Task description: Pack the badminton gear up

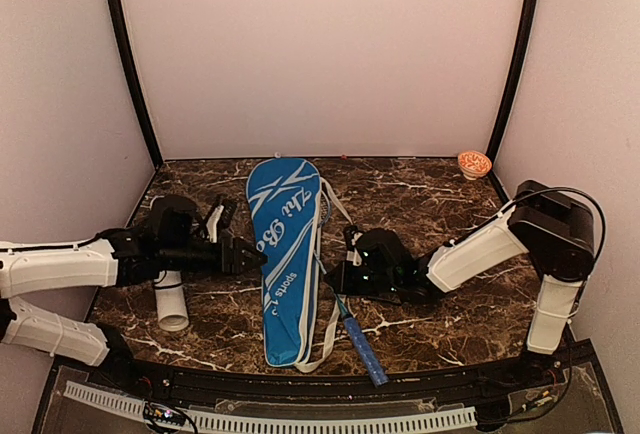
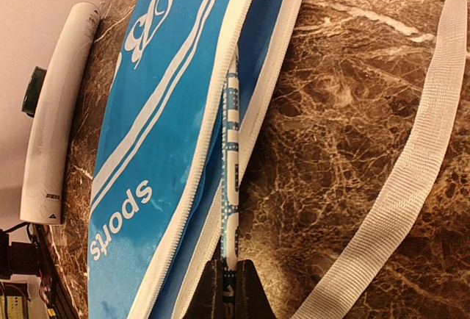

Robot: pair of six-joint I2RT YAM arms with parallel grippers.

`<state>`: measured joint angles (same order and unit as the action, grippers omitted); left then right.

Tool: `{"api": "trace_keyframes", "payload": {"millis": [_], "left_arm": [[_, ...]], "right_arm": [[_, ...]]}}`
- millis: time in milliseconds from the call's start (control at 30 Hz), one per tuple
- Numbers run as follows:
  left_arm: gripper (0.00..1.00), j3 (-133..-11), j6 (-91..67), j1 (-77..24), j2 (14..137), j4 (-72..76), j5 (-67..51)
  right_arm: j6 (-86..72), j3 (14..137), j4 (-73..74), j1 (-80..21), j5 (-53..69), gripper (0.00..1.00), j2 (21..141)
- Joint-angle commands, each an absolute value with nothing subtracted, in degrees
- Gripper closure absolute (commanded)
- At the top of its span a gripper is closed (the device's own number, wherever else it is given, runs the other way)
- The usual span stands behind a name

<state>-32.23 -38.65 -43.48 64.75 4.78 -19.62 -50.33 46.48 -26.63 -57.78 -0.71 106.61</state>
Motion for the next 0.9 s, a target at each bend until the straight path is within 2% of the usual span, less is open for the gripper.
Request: {"api": "trace_keyframes", "payload": {"millis": [0,267,600,633,767,867], "left_arm": [[0.45,-33.74,-40.49,-31.84,68.62,3.15,-18.27],[0.56,-42.66,-38.09,-24.24,86.09,10.29,-21.3],[0.58,-53.69,-34.23,-23.74,102.71,7.6,-22.52],[0.6,-54.43,-33.8,-23.81,103.67,7.45,-23.15],[0.78,-57.09,-31.38,-25.0,107.15,7.13,-25.72],[0.85,-60.86,-28.42,-27.88,109.92,4.53,-26.5]], "right_arm": [[-51.37,48.0,-31.49,-58.36,0.19,1.0,107.44],[-51.59,47.7,-32.04,-58.51,0.35,1.0,107.33],[-52.03,47.3,-33.41,-59.09,0.62,1.0,107.43],[-52.11,47.24,-33.45,-59.21,0.66,1.0,107.43],[-53.08,46.54,-34.45,-59.9,0.25,1.0,106.89],[-53.98,45.99,-34.8,-61.11,-0.62,1.0,105.79]]}}
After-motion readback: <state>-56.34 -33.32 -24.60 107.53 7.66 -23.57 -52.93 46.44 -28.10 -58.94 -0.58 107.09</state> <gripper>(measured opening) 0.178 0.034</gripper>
